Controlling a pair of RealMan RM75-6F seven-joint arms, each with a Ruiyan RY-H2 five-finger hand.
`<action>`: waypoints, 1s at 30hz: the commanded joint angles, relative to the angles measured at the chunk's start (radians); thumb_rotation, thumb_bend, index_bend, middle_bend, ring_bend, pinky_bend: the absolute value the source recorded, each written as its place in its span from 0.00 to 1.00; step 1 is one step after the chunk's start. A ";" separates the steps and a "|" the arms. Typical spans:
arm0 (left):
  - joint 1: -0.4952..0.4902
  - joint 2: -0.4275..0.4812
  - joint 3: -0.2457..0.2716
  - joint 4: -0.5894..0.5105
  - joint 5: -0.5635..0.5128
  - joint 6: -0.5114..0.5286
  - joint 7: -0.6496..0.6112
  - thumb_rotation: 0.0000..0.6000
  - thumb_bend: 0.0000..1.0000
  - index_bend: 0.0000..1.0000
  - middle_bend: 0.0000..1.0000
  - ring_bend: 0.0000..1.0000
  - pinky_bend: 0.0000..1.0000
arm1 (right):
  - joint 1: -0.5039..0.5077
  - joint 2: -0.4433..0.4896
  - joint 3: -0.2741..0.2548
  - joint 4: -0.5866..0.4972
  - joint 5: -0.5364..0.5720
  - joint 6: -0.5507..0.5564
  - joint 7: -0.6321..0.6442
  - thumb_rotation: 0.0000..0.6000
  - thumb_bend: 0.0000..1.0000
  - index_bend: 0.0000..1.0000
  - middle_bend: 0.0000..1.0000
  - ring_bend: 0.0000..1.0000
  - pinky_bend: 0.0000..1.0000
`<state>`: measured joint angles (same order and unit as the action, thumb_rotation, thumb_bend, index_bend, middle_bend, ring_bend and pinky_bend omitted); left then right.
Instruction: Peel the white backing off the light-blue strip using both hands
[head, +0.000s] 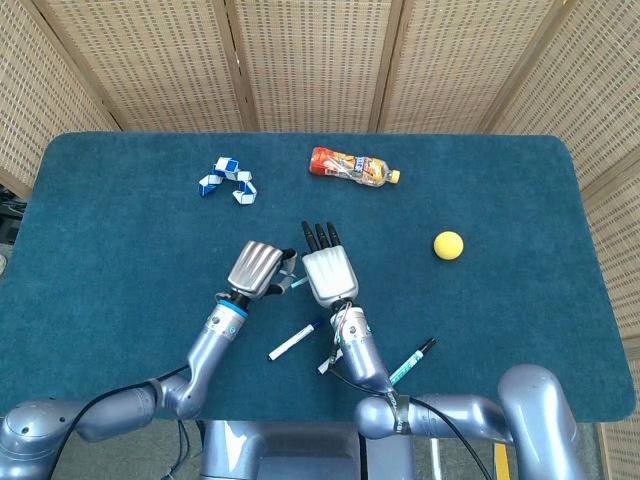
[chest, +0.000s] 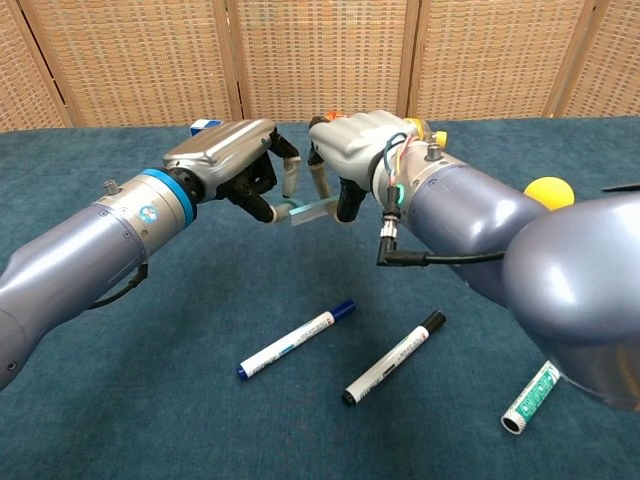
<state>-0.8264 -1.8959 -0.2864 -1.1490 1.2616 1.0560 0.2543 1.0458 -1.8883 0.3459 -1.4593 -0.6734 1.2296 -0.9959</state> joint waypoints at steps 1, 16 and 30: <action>-0.002 -0.004 -0.001 0.003 -0.002 0.002 -0.001 1.00 0.37 0.65 1.00 1.00 0.92 | 0.000 0.001 -0.001 -0.002 0.000 0.000 0.000 1.00 0.54 0.61 0.00 0.00 0.00; -0.009 -0.012 0.001 0.020 -0.008 0.010 0.012 1.00 0.51 0.73 1.00 1.00 0.92 | -0.002 0.011 -0.001 -0.009 0.001 0.000 0.006 1.00 0.54 0.61 0.00 0.00 0.00; 0.045 0.075 0.017 0.089 -0.007 0.033 -0.045 1.00 0.66 0.80 1.00 1.00 0.92 | -0.011 0.021 -0.009 0.017 0.001 -0.012 0.022 1.00 0.54 0.61 0.00 0.00 0.00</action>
<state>-0.7940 -1.8385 -0.2741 -1.0710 1.2518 1.0838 0.2240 1.0359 -1.8683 0.3369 -1.4432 -0.6727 1.2183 -0.9742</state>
